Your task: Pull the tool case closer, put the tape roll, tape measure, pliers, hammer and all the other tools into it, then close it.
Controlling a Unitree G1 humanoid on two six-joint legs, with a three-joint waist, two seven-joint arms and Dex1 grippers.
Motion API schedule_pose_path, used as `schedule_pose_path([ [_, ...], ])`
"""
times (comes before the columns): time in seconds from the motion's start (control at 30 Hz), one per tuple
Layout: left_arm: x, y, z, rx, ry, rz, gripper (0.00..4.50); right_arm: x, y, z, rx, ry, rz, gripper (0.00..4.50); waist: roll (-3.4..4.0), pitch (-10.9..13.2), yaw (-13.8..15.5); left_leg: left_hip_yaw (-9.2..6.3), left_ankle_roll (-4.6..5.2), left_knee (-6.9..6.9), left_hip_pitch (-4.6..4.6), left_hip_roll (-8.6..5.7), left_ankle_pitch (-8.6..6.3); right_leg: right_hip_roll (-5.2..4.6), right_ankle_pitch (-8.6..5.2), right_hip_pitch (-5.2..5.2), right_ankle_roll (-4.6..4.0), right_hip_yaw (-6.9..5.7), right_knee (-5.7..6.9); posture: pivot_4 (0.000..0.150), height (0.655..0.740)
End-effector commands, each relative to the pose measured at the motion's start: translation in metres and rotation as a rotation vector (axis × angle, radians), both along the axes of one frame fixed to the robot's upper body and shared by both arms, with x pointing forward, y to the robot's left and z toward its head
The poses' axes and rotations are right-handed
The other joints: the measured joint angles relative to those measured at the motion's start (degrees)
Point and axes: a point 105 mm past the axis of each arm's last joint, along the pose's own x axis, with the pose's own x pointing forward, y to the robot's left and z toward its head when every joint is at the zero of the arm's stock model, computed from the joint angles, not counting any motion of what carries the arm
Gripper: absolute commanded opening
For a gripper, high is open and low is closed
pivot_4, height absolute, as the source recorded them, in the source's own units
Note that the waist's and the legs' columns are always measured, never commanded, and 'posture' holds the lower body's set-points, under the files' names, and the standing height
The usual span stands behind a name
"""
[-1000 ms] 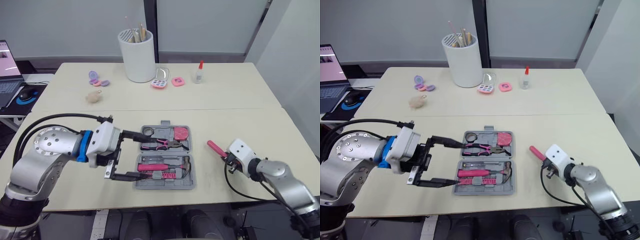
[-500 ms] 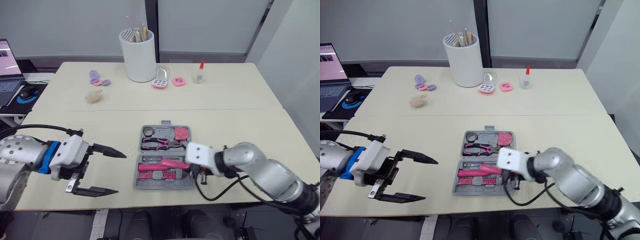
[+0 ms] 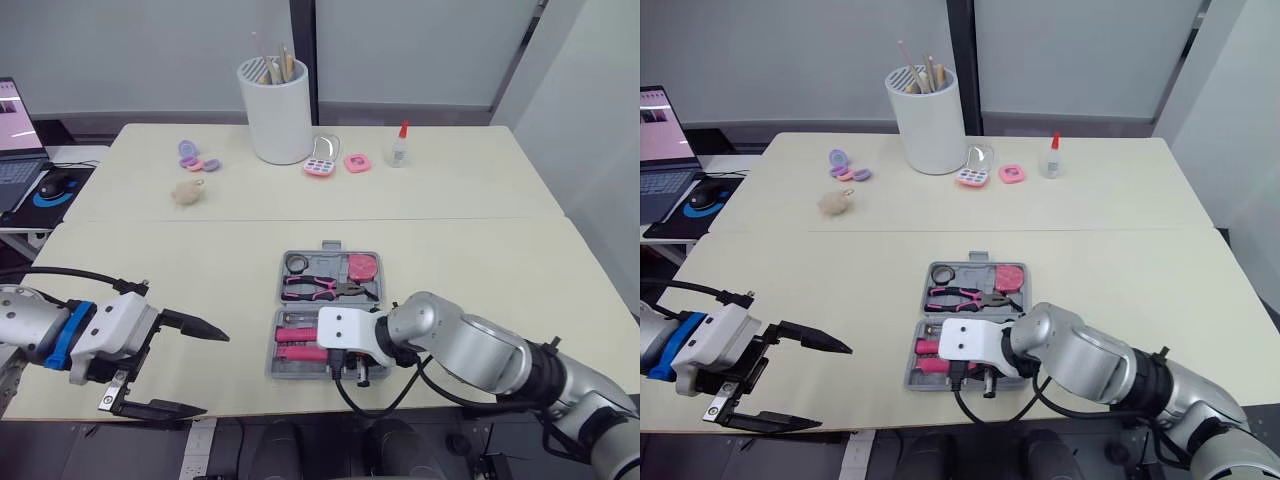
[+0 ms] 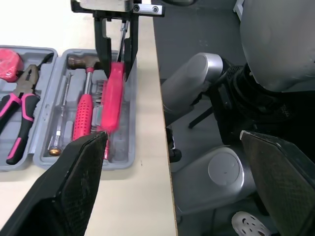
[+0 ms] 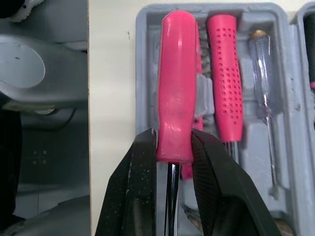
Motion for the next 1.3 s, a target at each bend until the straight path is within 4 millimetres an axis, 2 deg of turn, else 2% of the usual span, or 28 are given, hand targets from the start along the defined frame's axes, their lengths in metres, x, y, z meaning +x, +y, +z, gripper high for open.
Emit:
schedule_pose_path([
  [0.03, -0.003, -0.002, 0.011, 0.016, -0.051, -0.039, 4.50, -0.002, 0.011, 0.004, 0.009, -0.028, 0.037, 0.70, 0.00, 0.00, 0.04, 0.00, 0.00, 0.00, 0.00, 0.00, 0.00, 0.00, 0.00, 0.00, 0.00, 0.00, 0.00, 0.150, 0.7400],
  [0.37, -0.007, 0.000, 0.010, 0.024, -0.039, -0.039, 4.50, -0.003, 0.009, -0.014, -0.054, -0.063, 0.063, 0.70, 0.00, 0.00, 0.05, 0.00, 0.00, 0.00, -0.01, -0.02, 0.00, -0.02, 0.00, 0.00, 0.00, -0.02, -0.01, 0.150, 0.7400],
  [0.93, -0.008, 0.003, 0.009, 0.037, -0.030, -0.031, 4.50, -0.001, 0.024, -0.024, -0.052, -0.074, 0.083, 0.70, 0.00, 0.00, 0.03, 0.01, 0.00, -0.01, -0.01, -0.02, 0.00, -0.01, -0.01, -0.01, -0.01, -0.02, -0.01, 0.150, 0.7400],
  [1.3, -0.007, 0.002, 0.009, 0.033, -0.033, -0.033, 4.50, -0.002, 0.025, -0.030, -0.035, -0.063, 0.074, 0.70, -0.01, 0.00, 0.03, 0.00, 0.00, -0.01, -0.01, -0.02, 0.00, -0.01, -0.01, -0.01, -0.01, -0.03, -0.01, 0.150, 0.7400],
])
